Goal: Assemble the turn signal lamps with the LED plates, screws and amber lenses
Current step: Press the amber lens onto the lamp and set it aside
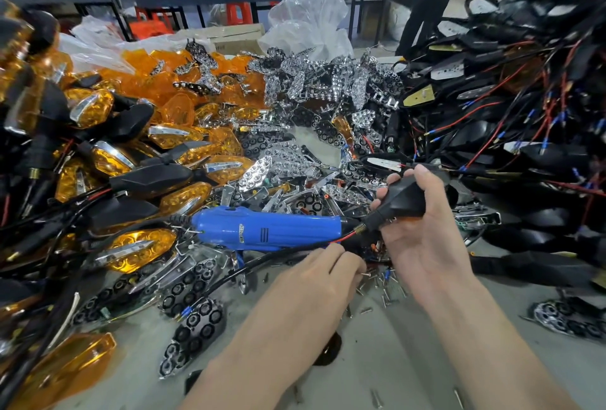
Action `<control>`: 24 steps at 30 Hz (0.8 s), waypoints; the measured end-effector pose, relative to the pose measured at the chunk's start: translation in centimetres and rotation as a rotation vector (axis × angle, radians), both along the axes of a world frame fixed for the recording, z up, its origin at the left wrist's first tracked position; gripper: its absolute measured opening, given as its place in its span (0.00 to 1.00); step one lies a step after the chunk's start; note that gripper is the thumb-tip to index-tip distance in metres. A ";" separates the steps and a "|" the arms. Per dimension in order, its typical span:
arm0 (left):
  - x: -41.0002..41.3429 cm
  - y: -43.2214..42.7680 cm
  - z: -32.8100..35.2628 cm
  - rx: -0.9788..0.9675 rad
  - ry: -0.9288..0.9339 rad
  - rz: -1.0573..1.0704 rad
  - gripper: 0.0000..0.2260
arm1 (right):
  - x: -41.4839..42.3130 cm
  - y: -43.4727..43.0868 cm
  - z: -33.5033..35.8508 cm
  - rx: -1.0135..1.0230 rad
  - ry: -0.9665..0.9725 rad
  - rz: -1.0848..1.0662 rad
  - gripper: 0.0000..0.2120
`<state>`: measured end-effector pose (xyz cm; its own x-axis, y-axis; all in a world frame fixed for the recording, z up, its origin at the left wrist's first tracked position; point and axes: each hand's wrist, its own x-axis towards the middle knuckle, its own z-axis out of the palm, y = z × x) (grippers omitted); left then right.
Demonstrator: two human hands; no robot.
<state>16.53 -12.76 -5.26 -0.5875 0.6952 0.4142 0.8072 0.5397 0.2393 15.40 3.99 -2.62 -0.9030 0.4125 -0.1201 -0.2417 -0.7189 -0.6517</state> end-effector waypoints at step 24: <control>0.9 0.4 0.4 0.215 -0.053 -0.052 0.07 | -0.2 -0.6 0.1 -0.007 0.030 0.074 0.22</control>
<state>17.40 -12.34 -4.87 -0.5783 0.6238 0.5257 0.8157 0.4298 0.3873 15.22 3.36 -2.55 -0.9341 0.3440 -0.0953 -0.2073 -0.7402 -0.6396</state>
